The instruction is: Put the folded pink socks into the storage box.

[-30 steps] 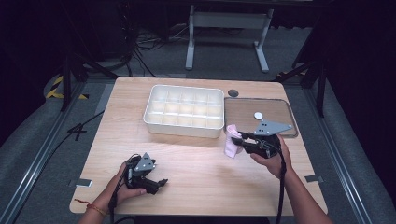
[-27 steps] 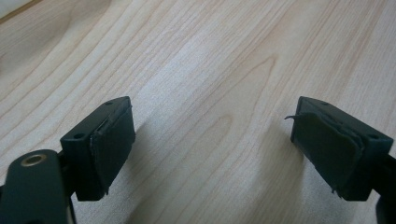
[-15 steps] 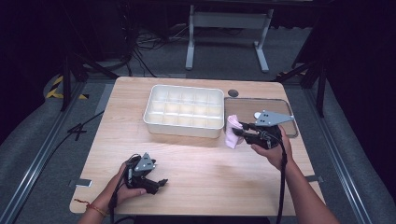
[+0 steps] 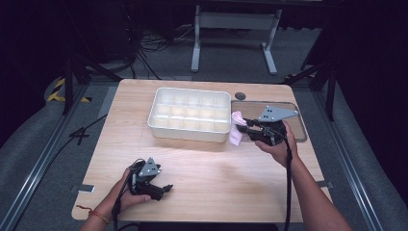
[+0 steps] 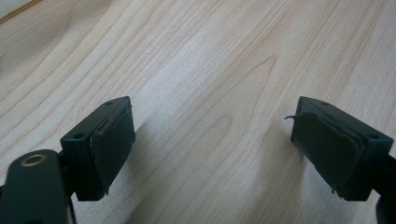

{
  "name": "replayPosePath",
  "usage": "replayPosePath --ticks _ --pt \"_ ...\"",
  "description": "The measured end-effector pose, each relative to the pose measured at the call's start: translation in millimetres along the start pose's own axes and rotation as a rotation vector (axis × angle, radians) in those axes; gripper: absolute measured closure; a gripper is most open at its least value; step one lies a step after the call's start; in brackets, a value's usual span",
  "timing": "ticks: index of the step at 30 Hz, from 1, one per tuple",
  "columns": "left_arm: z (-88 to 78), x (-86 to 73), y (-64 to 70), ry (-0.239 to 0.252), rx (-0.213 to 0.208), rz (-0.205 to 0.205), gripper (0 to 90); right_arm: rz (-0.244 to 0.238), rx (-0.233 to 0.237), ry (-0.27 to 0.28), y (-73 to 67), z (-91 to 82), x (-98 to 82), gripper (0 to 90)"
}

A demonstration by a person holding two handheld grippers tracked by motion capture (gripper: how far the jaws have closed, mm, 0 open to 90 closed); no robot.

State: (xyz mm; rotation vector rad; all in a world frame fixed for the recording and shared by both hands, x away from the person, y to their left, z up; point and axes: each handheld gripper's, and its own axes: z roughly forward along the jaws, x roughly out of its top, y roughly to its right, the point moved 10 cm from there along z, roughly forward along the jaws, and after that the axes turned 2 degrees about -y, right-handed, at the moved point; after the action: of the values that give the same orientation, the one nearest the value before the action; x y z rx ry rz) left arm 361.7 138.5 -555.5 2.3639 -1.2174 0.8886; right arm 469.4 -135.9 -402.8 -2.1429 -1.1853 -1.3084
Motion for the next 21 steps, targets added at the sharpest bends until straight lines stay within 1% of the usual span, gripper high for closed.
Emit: replayPosePath --ticks 10,14,21 --pt "0.0 0.0 0.1 0.000 -0.001 0.000 13.8 0.009 -0.003 -0.005 6.5 9.5 7.1 70.7" --pt "0.0 0.0 0.1 0.000 0.000 0.000 13.8 0.003 -0.004 -0.008 9.4 14.2 10.6 70.7" --pt "0.0 0.0 0.0 0.000 0.000 0.000 13.8 -0.005 -0.025 -0.015 15.8 22.2 15.3 70.8"
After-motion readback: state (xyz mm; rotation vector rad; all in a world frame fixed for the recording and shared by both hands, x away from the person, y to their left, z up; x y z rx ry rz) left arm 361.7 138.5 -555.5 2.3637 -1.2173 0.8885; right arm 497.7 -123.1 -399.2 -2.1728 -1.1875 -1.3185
